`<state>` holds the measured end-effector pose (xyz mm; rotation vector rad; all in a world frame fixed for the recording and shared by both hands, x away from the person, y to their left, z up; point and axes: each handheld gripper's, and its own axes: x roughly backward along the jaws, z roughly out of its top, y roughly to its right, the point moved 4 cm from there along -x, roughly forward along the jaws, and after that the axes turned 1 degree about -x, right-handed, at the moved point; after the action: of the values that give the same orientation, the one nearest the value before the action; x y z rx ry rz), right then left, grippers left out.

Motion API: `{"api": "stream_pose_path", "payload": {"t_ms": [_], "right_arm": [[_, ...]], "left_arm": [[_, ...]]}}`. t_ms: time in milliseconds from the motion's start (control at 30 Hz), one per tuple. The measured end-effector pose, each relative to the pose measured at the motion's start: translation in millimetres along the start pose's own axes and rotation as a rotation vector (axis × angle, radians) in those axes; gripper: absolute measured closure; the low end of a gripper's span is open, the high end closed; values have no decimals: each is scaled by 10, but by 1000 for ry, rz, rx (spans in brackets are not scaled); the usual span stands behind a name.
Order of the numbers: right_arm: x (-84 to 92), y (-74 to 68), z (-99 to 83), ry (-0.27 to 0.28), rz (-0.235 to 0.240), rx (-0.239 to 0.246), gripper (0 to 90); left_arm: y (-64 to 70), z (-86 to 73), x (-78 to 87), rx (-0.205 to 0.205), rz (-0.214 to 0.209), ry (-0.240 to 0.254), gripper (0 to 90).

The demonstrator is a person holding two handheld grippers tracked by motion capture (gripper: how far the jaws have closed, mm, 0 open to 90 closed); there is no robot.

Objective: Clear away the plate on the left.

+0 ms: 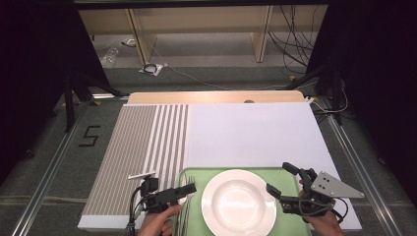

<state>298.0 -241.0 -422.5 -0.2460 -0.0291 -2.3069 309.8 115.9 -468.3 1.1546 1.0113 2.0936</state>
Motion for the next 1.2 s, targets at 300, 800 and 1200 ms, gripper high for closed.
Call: {"api": "stream_pose_path", "payload": {"t_ms": [300,800,1200], "right_arm": [[-4,-2,-2,-1,1,0,166],[-10,-4,-3,-1,4,0,166],[-8,1,-3,-1,3,0,166]], "left_arm": [[91,144,137,-234,42,70,308],[285,159,250,-706,66,192,269],[323,113,267,-921,57,252,243]]}}
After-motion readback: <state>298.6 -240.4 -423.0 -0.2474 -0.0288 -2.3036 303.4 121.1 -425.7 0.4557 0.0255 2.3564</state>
